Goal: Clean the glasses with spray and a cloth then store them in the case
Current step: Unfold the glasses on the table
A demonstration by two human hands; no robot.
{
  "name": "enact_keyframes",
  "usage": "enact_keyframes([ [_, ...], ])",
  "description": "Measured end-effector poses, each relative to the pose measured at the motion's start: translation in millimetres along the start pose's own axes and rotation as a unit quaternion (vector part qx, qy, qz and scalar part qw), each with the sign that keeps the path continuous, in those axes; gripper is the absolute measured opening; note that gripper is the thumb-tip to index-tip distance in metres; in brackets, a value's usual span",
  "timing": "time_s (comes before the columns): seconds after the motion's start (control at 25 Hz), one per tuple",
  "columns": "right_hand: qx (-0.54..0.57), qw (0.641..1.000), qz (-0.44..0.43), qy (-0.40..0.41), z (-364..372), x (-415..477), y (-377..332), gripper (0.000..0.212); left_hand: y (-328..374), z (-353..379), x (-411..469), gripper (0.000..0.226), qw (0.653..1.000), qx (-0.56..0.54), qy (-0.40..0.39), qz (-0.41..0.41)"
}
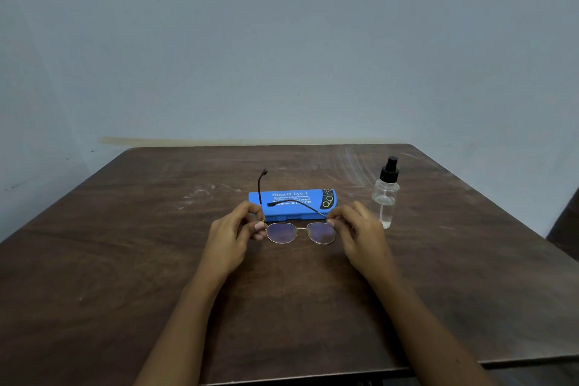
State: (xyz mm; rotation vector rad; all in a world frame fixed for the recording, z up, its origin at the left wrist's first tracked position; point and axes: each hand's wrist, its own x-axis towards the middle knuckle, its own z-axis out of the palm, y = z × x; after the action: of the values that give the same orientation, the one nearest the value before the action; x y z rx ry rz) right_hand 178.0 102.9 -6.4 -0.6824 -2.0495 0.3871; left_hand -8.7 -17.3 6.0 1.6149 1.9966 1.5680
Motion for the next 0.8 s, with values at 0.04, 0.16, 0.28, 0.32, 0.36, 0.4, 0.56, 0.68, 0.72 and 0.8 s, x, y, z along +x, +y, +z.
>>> enact_keyframes([
  [0.04,0.007,1.0,0.002,0.003,-0.2,-0.2,0.2,0.007,0.2,0.1,-0.2,0.015,1.0,-0.004,-0.001,-0.001],
  [0.16,0.025,1.0,0.008,0.008,-0.7,-1.2,1.1,0.007,0.6,-0.2,-0.6,0.018,1.0,-0.008,-0.001,-0.005],
  [0.28,0.049,0.998,0.025,0.005,-0.8,-1.6,2.0,0.007,0.1,-0.7,-0.7,0.022,1.0,-0.007,0.001,-0.005],
  [0.32,0.061,0.998,0.032,0.006,-0.9,-1.6,2.5,0.006,-0.2,-0.6,-0.7,0.02,1.0,-0.006,0.004,-0.004],
  [0.36,0.077,0.996,0.043,0.008,-0.7,-1.3,3.0,0.007,-0.5,-0.4,-0.5,0.018,1.0,-0.006,0.009,-0.004],
  [0.4,0.096,0.994,0.056,0.012,-1.0,-1.4,3.5,0.008,-0.8,-0.2,-0.3,0.016,1.0,-0.007,0.014,-0.004],
  [0.56,0.148,0.984,0.093,0.019,-1.5,-0.9,4.9,0.016,-0.4,0.7,-0.1,0.008,0.999,-0.023,0.025,-0.007],
  [0.68,0.163,0.982,0.094,0.025,-1.0,-0.5,5.1,0.016,0.4,0.5,-0.9,0.011,0.999,-0.027,0.034,-0.016],
  [0.72,0.165,0.981,0.095,0.028,-0.9,-0.4,5.4,0.017,0.9,0.8,-1.2,0.012,0.999,-0.025,0.036,-0.02],
  [0.8,0.169,0.981,0.096,0.028,-0.8,-0.1,5.5,0.019,2.9,2.3,-1.4,0.011,0.998,-0.032,0.04,-0.029],
])
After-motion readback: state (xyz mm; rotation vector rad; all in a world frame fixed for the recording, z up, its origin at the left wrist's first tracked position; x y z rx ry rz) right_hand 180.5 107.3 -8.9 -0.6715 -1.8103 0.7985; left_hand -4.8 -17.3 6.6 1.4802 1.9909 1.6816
